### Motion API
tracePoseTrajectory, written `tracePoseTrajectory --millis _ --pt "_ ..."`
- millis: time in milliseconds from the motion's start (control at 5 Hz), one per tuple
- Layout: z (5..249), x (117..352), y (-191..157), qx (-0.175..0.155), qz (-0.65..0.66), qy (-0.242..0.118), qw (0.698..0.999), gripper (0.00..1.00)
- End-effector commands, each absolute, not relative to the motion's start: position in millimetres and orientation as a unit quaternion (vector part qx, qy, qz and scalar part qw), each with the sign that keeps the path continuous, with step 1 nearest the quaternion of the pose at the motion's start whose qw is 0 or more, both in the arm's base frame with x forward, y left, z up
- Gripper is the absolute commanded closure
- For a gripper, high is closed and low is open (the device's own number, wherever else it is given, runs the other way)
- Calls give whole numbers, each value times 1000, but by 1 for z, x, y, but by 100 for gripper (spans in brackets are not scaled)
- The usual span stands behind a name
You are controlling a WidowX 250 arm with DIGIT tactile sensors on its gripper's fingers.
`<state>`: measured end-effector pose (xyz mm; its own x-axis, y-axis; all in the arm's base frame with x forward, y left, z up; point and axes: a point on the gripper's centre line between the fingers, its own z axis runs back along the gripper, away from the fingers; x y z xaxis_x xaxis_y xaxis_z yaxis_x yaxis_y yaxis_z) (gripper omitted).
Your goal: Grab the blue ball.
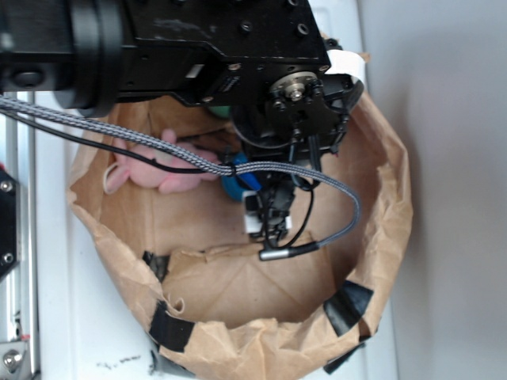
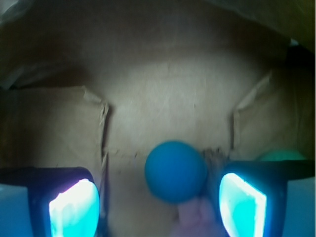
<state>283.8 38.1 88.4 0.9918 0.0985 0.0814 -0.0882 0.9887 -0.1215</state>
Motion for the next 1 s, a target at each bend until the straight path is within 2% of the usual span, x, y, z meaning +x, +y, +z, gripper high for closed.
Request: tracePoseTrajectory --millis 0,200,600,800 --pt "76 281 47 -13 -11 -123 992 0" --pt "68 270 52 20 -56 -173 983 0" --pt "42 264 53 36 -83 -163 982 0" --pt "38 260 51 29 -65 -146 987 100"
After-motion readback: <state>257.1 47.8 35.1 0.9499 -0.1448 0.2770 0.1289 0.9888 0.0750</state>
